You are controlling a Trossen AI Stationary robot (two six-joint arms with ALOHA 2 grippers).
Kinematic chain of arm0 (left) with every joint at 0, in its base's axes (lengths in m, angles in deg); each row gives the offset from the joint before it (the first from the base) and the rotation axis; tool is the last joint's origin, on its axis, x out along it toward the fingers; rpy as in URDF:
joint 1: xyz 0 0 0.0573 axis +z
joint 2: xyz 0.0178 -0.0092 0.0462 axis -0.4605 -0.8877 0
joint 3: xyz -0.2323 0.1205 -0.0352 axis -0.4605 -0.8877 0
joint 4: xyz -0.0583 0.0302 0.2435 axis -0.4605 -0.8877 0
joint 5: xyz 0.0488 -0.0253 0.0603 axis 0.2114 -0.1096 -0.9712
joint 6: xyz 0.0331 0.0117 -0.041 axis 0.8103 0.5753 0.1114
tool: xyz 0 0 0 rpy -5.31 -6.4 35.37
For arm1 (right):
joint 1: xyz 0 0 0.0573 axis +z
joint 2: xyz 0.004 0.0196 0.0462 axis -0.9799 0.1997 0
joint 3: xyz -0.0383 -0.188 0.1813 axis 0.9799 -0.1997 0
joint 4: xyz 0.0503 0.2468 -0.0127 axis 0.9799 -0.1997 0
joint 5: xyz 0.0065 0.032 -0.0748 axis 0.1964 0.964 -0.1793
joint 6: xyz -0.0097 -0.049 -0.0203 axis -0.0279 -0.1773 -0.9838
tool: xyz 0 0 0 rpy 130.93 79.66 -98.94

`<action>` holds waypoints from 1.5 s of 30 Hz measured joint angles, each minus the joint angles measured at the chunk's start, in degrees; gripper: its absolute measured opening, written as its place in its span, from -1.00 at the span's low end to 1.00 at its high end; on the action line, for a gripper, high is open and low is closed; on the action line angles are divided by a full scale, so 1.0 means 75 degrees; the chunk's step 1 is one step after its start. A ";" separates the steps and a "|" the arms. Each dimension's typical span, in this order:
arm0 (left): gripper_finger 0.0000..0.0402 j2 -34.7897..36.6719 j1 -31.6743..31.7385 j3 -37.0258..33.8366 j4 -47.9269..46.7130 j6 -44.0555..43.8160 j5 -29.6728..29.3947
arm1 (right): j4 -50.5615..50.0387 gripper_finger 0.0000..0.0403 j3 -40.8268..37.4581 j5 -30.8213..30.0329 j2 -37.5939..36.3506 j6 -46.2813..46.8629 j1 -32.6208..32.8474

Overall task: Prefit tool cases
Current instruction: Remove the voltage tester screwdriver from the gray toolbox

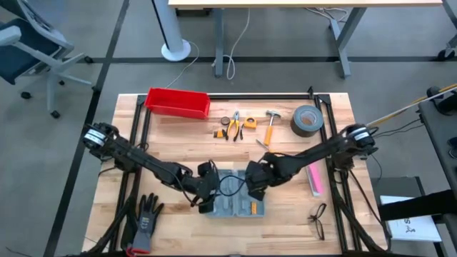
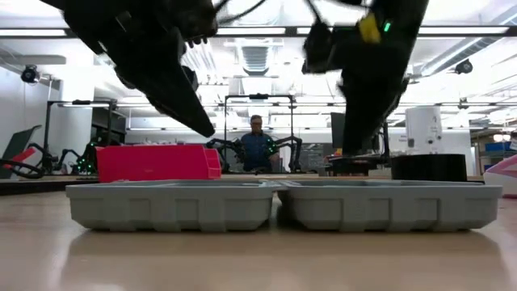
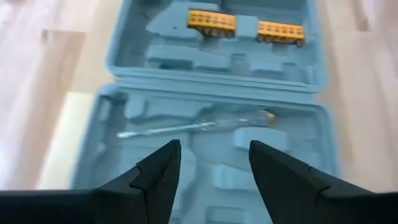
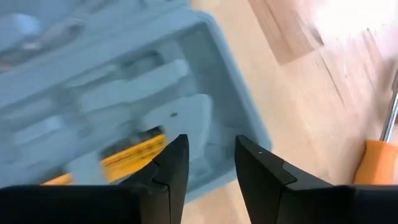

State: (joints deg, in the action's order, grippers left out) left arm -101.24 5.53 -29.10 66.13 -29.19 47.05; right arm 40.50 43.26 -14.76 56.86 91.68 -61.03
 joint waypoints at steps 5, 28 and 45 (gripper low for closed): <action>-0.01 0.0000 0.0569 0.0000 -0.0022 0.0876 0.0209 | 0.0030 -0.42 0.0000 0.0110 -0.0243 0.0479 0.0432; -0.01 -0.0303 0.1802 0.0031 -0.0107 0.2704 0.2093 | 0.0482 -0.42 -0.0379 0.0225 -0.0205 0.1462 0.0985; -0.01 -0.2585 0.1658 0.2765 -0.2811 0.4180 0.2616 | 0.0492 -0.36 -0.0606 0.0286 -0.0205 0.1601 0.0990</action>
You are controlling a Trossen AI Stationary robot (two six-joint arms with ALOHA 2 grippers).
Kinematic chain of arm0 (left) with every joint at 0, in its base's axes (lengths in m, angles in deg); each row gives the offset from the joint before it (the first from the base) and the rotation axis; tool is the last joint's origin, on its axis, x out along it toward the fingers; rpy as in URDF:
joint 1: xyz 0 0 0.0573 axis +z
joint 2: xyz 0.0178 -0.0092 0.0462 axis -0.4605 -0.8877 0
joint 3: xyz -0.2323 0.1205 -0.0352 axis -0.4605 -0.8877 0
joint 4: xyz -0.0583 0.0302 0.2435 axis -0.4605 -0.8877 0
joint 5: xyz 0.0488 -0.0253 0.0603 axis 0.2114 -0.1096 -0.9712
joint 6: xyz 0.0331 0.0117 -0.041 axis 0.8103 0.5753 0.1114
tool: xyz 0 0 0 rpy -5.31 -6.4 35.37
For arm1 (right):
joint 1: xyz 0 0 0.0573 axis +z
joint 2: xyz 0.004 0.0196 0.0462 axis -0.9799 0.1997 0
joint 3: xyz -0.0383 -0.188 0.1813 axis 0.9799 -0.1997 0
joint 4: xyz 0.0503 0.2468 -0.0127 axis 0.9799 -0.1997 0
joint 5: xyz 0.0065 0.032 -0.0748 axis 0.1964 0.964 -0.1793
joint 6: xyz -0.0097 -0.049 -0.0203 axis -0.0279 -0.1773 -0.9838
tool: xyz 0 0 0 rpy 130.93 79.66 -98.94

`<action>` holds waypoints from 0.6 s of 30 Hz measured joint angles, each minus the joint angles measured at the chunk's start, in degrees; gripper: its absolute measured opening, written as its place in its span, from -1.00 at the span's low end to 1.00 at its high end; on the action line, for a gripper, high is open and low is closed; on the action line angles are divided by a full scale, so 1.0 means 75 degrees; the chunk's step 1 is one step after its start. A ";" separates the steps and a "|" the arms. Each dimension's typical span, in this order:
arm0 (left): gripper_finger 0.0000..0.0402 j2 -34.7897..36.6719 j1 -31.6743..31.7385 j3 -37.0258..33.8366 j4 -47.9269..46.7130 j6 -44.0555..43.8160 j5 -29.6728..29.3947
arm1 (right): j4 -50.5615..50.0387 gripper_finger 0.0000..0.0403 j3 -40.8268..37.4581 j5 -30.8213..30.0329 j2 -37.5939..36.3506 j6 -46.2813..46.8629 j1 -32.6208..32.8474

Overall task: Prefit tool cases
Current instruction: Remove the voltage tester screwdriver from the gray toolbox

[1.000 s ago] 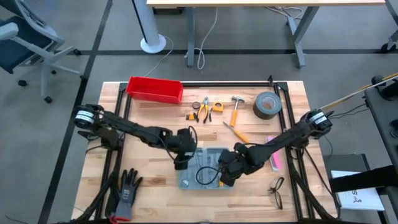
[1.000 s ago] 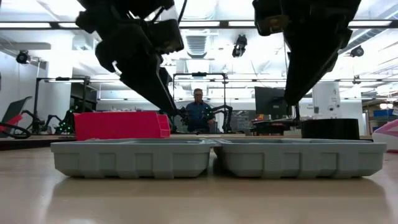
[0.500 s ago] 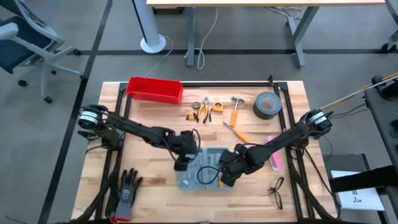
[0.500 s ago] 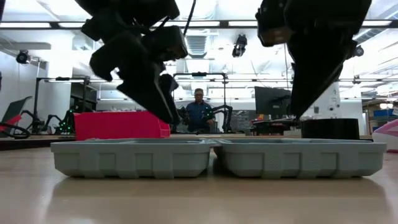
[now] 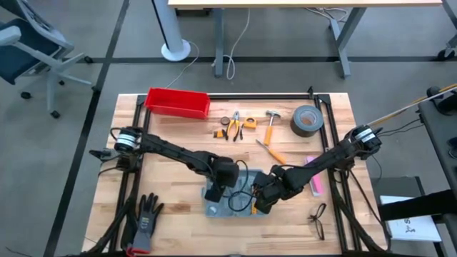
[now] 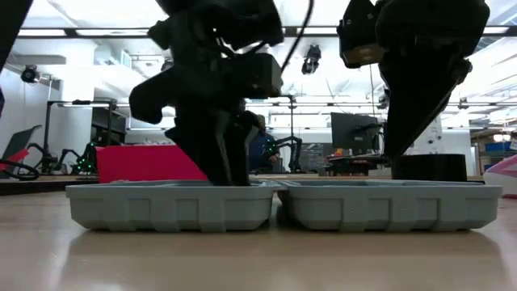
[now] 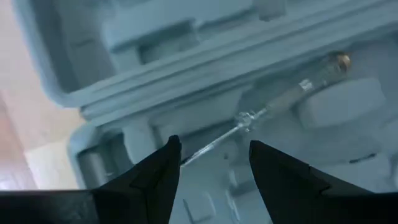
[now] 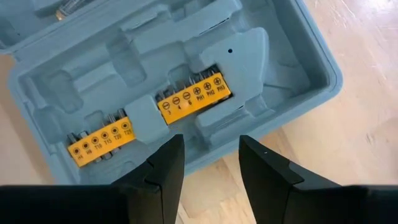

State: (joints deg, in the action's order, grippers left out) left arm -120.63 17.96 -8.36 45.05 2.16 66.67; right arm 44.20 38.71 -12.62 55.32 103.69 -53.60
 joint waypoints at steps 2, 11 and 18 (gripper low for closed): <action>-0.01 -0.0173 -0.0004 0.0247 -0.0332 0.0124 0.0125 | -0.0004 -0.38 -0.0006 0.0000 0.0000 -0.0012 0.0000; -0.01 -0.0274 -0.0035 0.0297 -0.0531 0.0565 0.0113 | -0.0015 -0.43 -0.0020 -0.0061 0.0000 -0.0150 0.0000; -0.03 -0.0233 -0.0110 0.0014 -0.0617 0.0595 -0.0029 | -0.0033 -0.38 -0.0020 -0.0088 0.0000 -0.0322 -0.0003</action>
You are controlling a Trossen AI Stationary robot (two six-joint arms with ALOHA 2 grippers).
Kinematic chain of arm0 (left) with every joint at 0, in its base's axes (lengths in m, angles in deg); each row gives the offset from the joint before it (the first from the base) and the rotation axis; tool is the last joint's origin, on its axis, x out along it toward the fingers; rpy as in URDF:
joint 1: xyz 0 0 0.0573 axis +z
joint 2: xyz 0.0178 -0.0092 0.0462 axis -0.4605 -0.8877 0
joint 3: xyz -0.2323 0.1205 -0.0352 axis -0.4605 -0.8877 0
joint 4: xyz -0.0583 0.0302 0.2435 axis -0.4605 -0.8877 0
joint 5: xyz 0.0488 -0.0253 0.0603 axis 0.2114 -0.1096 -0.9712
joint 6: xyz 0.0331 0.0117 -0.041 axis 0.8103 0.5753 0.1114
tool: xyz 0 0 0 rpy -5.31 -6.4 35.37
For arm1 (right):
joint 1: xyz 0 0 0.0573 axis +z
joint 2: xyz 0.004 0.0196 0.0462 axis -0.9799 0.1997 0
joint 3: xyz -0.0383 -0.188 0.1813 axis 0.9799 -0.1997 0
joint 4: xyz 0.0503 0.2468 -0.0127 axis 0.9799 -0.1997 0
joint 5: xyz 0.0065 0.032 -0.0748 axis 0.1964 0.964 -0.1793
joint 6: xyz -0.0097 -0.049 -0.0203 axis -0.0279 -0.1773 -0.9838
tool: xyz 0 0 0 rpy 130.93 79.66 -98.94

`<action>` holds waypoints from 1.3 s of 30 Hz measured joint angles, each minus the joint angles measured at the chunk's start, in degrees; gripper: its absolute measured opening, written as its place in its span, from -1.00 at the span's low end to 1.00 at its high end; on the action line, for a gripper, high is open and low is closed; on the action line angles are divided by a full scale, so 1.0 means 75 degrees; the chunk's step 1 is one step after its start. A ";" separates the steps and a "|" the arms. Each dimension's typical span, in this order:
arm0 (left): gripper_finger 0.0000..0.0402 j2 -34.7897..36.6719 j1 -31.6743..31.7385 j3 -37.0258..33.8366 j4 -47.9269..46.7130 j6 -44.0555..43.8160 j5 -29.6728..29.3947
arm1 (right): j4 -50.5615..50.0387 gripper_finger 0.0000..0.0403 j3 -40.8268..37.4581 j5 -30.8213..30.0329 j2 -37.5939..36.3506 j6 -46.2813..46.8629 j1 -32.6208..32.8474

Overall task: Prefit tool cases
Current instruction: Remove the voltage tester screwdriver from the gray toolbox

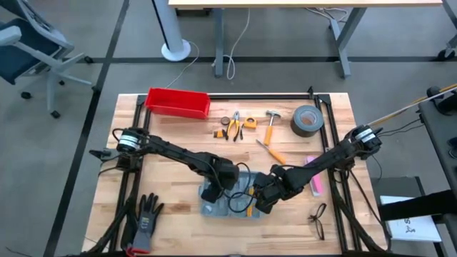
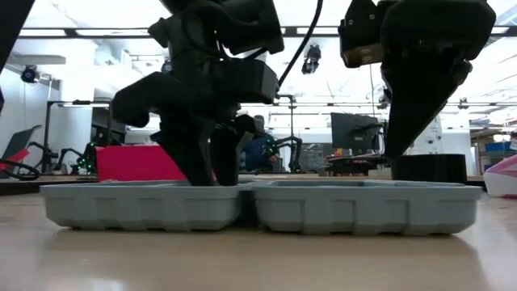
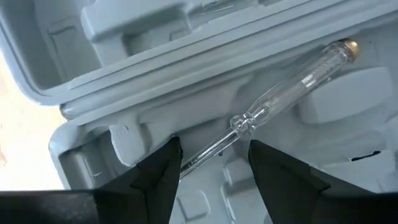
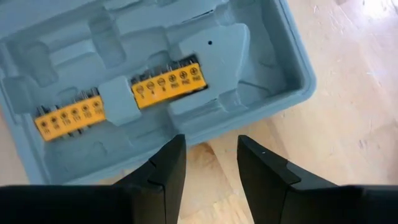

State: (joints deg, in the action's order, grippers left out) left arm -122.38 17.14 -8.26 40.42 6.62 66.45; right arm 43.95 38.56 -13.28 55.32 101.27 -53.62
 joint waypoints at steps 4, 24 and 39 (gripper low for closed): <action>-0.14 -0.0009 -0.0117 -0.0010 -0.0014 0.0064 -0.0466 | -0.0012 -0.35 0.0000 -0.0065 0.0000 -0.0012 -0.0002; -0.88 0.0172 -0.0356 0.0013 -0.0035 0.0505 -0.0726 | -0.0032 -0.46 0.0000 -0.0174 0.0000 0.0012 -0.0003; -0.94 0.0263 -0.0359 0.0465 -0.0804 0.0647 -0.0718 | -0.0025 -0.37 0.0000 -0.0187 -0.0003 0.0116 -0.0006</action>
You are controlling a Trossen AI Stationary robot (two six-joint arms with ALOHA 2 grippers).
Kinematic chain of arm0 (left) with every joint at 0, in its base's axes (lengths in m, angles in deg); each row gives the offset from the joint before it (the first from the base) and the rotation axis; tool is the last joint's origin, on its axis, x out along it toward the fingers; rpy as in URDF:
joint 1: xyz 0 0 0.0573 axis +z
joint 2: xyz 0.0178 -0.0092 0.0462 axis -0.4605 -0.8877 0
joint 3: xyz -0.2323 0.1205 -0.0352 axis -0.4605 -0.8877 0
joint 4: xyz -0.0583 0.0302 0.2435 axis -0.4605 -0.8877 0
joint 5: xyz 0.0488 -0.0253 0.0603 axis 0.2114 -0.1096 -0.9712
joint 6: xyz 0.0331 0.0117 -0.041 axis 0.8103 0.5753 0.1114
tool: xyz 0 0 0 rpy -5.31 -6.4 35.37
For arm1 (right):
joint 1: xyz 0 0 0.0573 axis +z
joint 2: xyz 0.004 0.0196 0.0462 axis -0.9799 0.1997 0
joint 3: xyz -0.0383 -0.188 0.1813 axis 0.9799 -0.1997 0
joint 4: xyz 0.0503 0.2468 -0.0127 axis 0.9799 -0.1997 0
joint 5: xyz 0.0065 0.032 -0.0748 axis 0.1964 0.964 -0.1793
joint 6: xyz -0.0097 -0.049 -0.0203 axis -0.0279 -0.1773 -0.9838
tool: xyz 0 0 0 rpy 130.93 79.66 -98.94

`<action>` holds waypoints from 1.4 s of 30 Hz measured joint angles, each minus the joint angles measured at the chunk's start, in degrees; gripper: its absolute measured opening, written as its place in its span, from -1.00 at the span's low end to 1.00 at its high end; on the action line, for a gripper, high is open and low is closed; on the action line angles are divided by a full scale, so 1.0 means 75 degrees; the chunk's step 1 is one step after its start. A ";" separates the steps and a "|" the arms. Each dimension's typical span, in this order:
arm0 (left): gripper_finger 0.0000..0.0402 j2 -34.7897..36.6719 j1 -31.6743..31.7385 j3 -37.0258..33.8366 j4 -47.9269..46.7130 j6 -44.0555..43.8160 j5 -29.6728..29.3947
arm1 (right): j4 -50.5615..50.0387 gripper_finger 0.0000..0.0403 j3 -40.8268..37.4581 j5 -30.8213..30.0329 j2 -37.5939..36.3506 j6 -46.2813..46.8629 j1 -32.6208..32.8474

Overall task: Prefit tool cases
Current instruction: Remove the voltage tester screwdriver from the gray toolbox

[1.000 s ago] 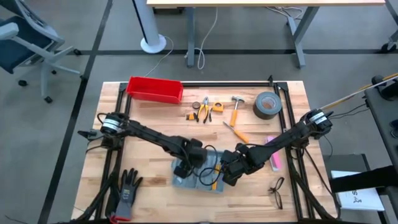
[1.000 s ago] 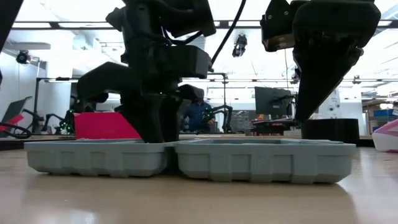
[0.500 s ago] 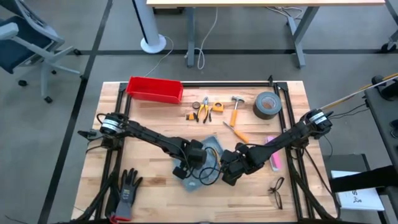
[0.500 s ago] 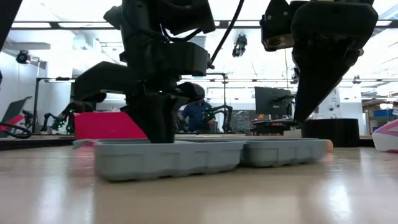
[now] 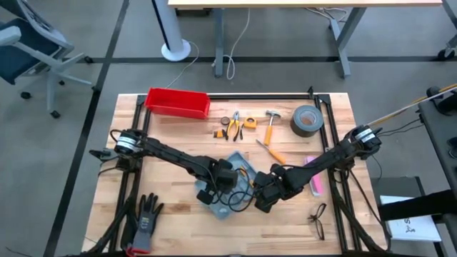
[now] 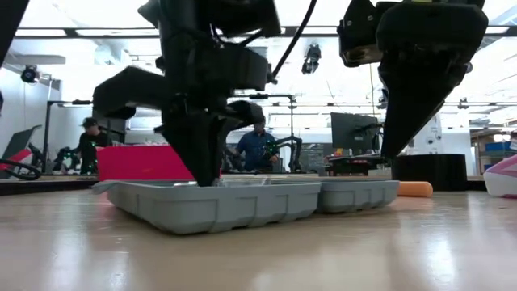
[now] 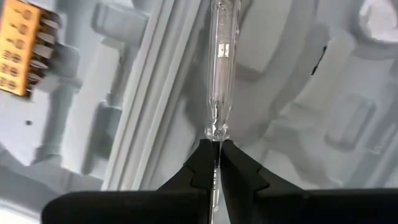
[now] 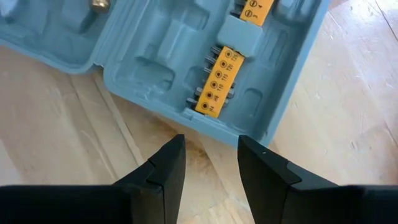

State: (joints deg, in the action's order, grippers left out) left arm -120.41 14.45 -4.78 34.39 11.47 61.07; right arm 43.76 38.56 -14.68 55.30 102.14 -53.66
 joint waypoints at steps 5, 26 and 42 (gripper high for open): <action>-0.95 0.0026 0.0000 0.0361 -0.0322 -0.0100 0.0002 | -0.0012 -0.41 0.0000 -0.0257 -0.0053 0.0118 0.0003; -0.95 0.1226 0.1394 0.0511 -0.0541 -0.0883 -0.0897 | -0.0473 -0.37 -0.0163 -0.1546 -0.1399 0.0636 0.0181; -0.95 0.1270 0.3566 -0.0402 -0.0650 -0.1931 -0.1184 | -0.0398 -0.49 -0.0163 -0.1995 -0.1396 0.0872 0.0495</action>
State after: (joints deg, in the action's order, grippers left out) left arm -110.88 41.19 -7.79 29.52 -3.01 52.19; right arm 40.78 37.34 -29.65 44.83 108.68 -49.95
